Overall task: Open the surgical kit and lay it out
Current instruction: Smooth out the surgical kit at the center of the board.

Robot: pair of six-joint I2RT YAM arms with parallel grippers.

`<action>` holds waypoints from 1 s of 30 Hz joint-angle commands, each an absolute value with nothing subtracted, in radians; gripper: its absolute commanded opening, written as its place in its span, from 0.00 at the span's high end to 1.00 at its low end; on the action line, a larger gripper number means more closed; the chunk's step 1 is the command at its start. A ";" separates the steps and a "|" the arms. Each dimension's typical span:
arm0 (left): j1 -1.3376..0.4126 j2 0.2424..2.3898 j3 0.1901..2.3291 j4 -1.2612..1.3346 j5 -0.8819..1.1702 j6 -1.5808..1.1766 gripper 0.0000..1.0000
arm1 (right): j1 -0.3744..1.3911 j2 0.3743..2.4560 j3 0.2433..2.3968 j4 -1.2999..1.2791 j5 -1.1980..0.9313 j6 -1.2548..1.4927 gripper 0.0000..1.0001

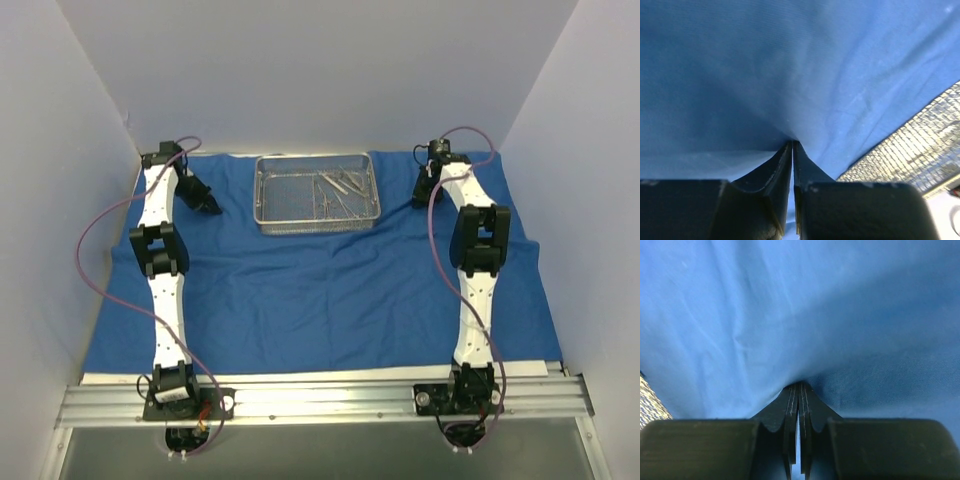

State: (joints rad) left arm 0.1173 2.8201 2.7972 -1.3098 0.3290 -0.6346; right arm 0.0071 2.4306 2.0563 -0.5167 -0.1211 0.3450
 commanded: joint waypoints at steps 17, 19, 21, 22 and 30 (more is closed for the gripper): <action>0.152 2.548 2.686 -1.132 0.289 -0.597 0.62 | 0.005 2.341 2.221 -0.739 -0.089 0.333 0.65; 0.132 2.492 2.683 -1.192 0.232 -0.568 0.59 | 0.005 2.249 2.159 -0.761 -0.081 0.331 0.60; 0.100 2.439 2.633 -1.216 0.192 -0.558 0.57 | 0.006 2.148 2.082 -0.770 -0.078 0.330 0.57; 0.089 2.421 2.602 -1.212 0.187 -0.557 0.55 | 0.009 2.111 1.986 -0.769 -0.080 0.330 0.56; 0.029 2.036 1.981 -0.918 0.183 -0.522 0.45 | 0.092 1.791 1.470 -0.692 -0.115 0.360 0.91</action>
State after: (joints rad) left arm 0.0196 2.1677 2.1410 -1.0580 0.2134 -0.5568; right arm 0.0521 1.8416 1.6165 -0.6743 -0.1055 0.3443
